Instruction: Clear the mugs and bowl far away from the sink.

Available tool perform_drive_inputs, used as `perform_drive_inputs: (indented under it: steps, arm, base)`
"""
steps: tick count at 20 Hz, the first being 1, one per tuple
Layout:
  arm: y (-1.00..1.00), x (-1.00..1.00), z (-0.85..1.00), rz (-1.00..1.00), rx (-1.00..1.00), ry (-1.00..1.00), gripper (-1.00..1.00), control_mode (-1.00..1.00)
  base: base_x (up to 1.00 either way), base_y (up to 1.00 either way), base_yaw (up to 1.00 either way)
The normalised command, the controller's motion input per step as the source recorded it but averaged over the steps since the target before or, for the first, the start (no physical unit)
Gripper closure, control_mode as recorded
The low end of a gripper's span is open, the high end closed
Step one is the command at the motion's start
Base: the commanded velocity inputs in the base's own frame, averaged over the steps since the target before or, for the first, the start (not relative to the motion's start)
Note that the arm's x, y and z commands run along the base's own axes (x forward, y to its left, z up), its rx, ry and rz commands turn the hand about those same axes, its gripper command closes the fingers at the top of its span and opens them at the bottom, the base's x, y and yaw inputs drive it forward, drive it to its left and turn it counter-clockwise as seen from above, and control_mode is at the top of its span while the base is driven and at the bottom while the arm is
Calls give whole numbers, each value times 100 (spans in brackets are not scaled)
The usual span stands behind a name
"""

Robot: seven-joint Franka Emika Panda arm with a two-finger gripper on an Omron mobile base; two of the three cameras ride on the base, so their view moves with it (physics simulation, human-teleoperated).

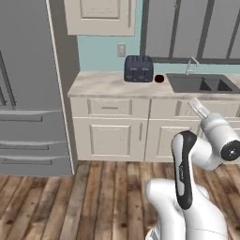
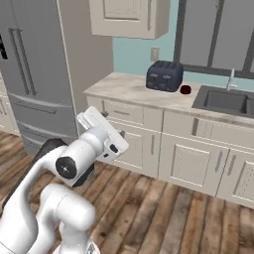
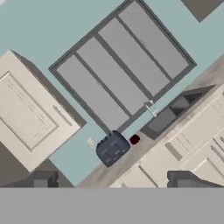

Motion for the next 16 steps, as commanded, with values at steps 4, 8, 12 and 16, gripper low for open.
perform_drive_inputs:
  steps: [4, 8, 12, 16]
  arm:
    - [0, 0, 0, 0, 0, 0, -100, 100]
    - [0, 0, 0, 0, 0, 0, -100, 100]
    - [0, 0, 0, 0, 0, 0, -100, 100]
    - [0, 0, 0, 0, 0, 0, -100, 100]
  base:
    - [100, -17, 1]
    - [100, -43, 4]
    - [100, -29, 3]
    - [100, -17, 12]
